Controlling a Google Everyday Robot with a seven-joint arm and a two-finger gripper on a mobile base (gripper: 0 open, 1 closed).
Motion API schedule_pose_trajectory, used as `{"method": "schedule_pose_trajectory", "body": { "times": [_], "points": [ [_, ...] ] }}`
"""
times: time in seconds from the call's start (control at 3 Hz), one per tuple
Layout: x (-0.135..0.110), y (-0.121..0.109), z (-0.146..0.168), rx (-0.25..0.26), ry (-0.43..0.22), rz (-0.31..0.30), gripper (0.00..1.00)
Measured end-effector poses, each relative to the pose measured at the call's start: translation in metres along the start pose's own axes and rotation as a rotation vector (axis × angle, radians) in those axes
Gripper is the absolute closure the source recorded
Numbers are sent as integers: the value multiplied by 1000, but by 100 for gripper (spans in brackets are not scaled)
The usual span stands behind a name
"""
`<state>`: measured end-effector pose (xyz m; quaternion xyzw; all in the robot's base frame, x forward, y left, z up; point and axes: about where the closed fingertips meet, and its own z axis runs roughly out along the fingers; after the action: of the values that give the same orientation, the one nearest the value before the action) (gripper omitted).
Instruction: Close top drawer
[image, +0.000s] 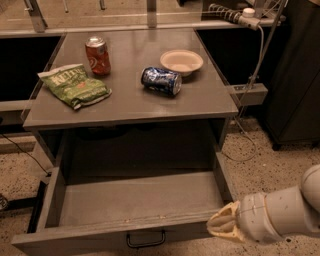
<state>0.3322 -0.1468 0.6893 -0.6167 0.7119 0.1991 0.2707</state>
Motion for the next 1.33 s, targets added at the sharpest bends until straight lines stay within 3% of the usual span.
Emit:
{"method": "schedule_pose_trajectory", "body": {
  "times": [0.33, 0.67, 1.33],
  "points": [
    [1, 4, 29, -20, -34, 4, 100],
    [2, 4, 31, -20, -36, 5, 82],
    [2, 4, 31, -20, -35, 5, 35]
  ]
}}
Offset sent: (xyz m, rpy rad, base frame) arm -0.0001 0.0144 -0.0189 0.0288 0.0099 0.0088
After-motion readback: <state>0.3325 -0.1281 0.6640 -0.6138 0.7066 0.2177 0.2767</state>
